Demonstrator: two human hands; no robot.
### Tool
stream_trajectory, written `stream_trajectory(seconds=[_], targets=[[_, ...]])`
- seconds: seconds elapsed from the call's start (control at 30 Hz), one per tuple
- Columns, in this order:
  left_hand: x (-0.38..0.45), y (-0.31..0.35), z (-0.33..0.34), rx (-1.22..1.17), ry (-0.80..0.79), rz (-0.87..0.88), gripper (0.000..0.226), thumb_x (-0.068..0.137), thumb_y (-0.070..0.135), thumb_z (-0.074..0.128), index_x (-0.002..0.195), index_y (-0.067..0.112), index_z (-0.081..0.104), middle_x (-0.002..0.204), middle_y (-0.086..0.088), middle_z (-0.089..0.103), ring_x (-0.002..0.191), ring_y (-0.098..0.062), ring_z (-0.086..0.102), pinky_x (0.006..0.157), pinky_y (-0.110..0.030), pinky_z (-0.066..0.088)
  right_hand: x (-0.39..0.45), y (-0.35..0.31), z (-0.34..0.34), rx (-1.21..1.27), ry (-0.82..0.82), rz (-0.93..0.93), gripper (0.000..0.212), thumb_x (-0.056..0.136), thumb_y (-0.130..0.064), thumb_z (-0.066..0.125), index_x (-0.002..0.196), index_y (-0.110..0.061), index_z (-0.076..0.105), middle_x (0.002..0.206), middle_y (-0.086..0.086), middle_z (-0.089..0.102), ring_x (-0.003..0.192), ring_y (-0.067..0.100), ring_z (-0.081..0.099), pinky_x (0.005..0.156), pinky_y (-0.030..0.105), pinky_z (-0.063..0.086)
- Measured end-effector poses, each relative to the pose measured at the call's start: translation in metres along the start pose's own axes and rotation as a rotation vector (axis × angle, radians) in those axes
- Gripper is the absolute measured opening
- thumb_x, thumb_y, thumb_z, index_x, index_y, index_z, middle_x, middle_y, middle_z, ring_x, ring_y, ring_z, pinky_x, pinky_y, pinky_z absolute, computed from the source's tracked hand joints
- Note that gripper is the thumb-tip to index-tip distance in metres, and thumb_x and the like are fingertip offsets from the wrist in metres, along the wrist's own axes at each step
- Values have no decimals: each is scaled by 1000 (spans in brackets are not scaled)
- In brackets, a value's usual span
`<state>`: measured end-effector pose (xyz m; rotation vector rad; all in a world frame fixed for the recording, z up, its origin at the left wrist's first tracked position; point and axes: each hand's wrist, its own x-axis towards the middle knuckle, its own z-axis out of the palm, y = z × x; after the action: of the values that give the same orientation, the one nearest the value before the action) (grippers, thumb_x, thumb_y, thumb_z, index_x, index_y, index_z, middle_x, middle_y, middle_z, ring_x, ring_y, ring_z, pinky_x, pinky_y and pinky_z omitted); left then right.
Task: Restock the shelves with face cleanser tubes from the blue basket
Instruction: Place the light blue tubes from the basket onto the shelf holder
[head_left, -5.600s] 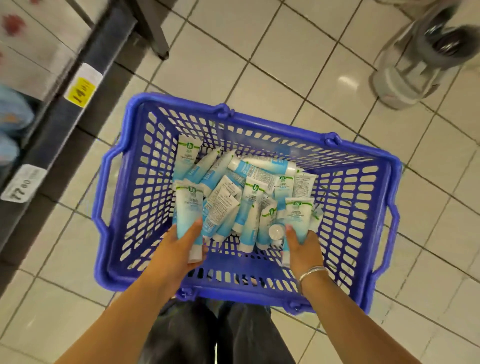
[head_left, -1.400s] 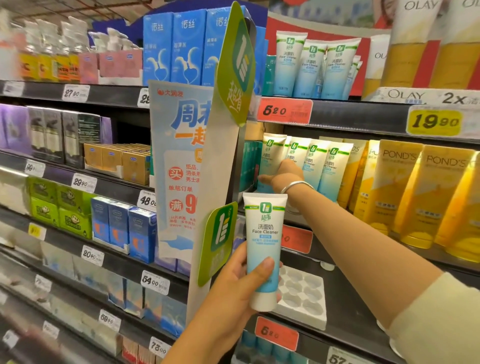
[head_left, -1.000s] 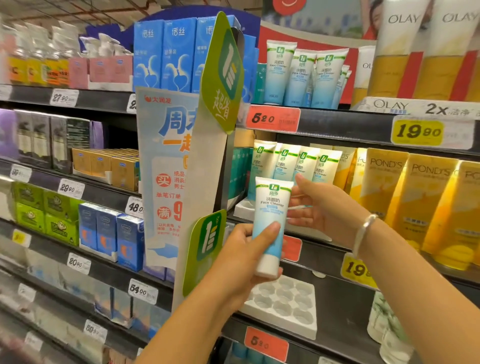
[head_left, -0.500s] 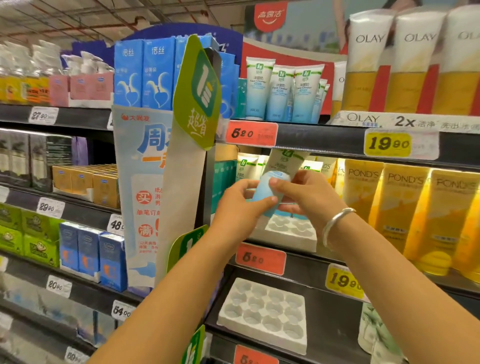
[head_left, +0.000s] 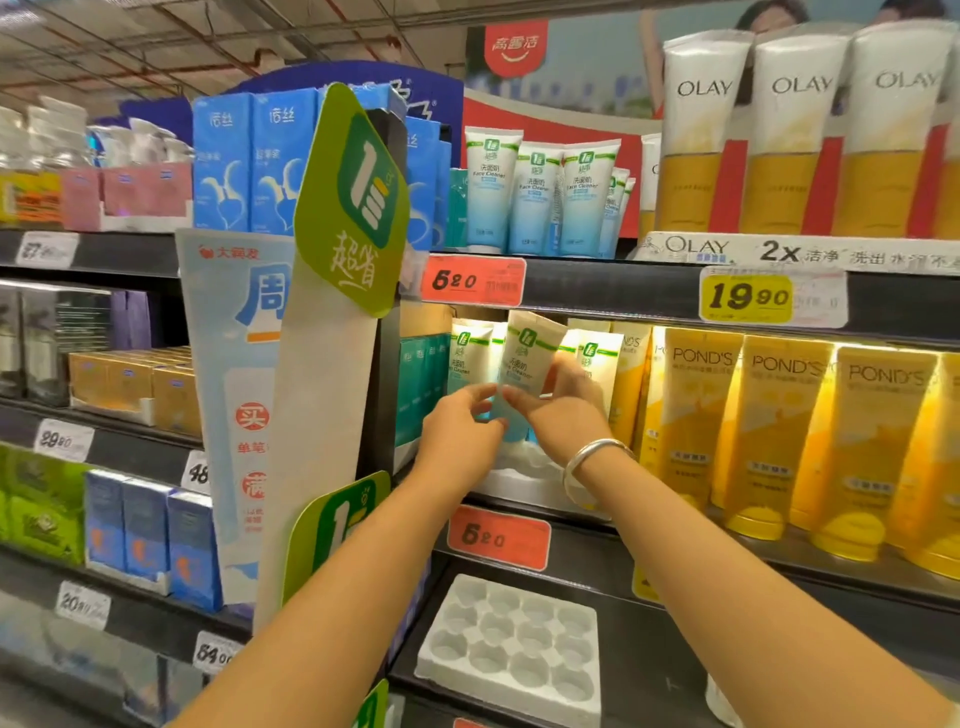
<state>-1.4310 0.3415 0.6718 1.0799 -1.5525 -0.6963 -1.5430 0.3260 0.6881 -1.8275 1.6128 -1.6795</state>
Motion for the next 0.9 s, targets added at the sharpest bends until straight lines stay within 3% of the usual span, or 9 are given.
stream_trajectory(seconds=[0.13,0.2,0.3,0.37,0.43,0.5,0.63,0.73,0.9], targets=[[5,2,0,108,-10,-4,46,88,11,59,133,15,50,125,-8,58,114,-22,54,96,-33,45,14,-8,3,-297,-114,46,41,82,-34,67,109,-6,53,107,11,63,95,24,61,76,29,49],[8,6,1,144,-14,-14,43,87,11,59,130,14,53,119,-8,61,108,-22,55,96,-37,47,22,-13,4,-432,-171,68,33,83,-36,65,93,-6,55,91,8,61,80,20,58,62,24,46],[13,11,0,151,-23,-28,39,87,9,58,126,13,56,113,-10,62,105,-25,57,93,-42,50,29,-27,4,-503,-190,109,40,83,-40,64,66,-10,44,66,0,47,55,13,44,43,20,28],[13,13,-2,118,-17,-44,37,86,9,58,123,12,57,115,-12,61,107,-27,57,93,-43,50,31,-30,0,-511,-245,99,36,83,-40,63,78,-5,54,75,5,55,65,17,50,49,24,38],[9,16,-5,53,3,-59,33,87,11,58,120,13,58,115,-10,61,106,-25,58,92,-43,51,26,-28,-11,-376,-299,119,39,87,-39,60,99,-2,59,96,13,63,84,24,59,73,35,53],[1,21,-9,-70,21,-54,22,89,11,56,110,16,60,109,-7,63,99,-19,62,89,-39,53,15,-30,-28,-148,-281,165,38,89,-37,57,108,-5,58,108,16,64,95,27,63,88,43,53],[-23,40,-23,-313,76,70,13,91,14,55,89,25,61,92,4,66,82,-7,64,70,-21,53,-8,-51,-64,159,-183,113,15,92,-29,54,95,-15,57,93,5,68,74,13,66,73,31,56],[-45,42,-28,-454,68,95,16,89,13,57,84,27,64,83,7,68,72,-4,66,63,-16,52,-34,-60,-77,338,-172,133,19,91,-27,55,101,-11,61,83,2,68,71,14,68,71,29,57],[-78,15,-17,-563,-139,22,18,86,9,61,78,24,66,67,11,69,60,-2,63,62,-16,53,-90,-37,-91,427,-120,257,15,91,-24,56,97,-12,62,77,2,68,68,14,66,63,24,56]])
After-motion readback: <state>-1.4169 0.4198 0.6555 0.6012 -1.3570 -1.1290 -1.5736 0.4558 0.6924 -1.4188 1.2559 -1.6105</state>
